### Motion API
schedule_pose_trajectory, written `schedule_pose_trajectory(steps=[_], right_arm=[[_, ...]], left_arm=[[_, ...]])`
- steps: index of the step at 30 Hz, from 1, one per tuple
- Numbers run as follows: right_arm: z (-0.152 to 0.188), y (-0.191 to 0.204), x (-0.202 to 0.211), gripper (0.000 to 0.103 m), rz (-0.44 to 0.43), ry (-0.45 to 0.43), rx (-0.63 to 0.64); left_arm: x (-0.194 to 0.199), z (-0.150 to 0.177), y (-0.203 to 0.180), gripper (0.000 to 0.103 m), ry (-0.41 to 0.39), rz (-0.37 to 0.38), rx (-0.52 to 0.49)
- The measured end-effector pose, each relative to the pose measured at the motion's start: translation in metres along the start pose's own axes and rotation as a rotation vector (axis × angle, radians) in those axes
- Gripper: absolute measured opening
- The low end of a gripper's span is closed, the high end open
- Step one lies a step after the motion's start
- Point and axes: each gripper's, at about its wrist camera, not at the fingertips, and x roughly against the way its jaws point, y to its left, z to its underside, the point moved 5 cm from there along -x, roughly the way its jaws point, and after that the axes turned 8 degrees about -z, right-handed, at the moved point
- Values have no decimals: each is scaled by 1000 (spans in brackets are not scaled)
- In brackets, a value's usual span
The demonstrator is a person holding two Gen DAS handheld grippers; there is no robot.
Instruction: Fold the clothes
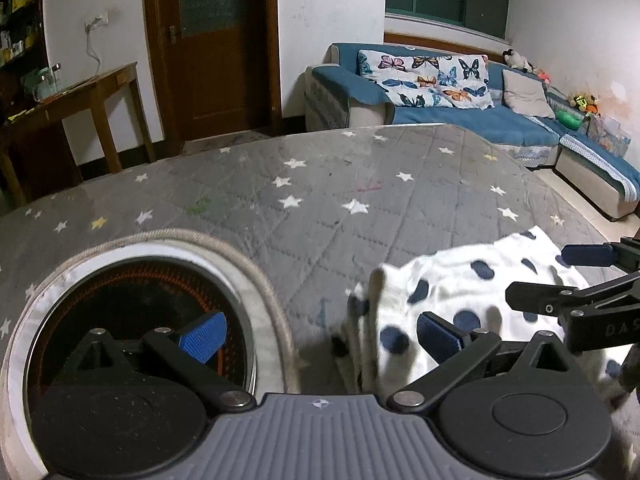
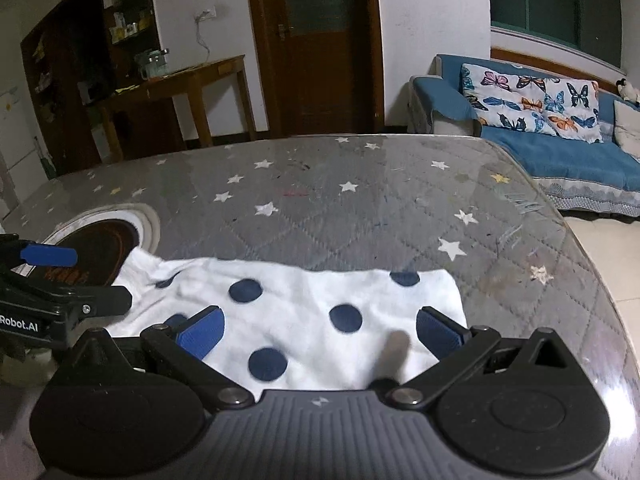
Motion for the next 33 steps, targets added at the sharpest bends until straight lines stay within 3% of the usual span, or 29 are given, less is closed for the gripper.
schedule_pose_trajectory(steps=[14,24,33], right_arm=[[1,-16,-37,103,-2,59,-59],[0,-4,-12,103,-32,13,-72],[33,31,2,103,-37,30,32]], left_arm=[[-37,-4,5,103,70,-17,46],[-27,-4,4,103,64,-16,50],[-29,-2,5,103,67,-20,55]])
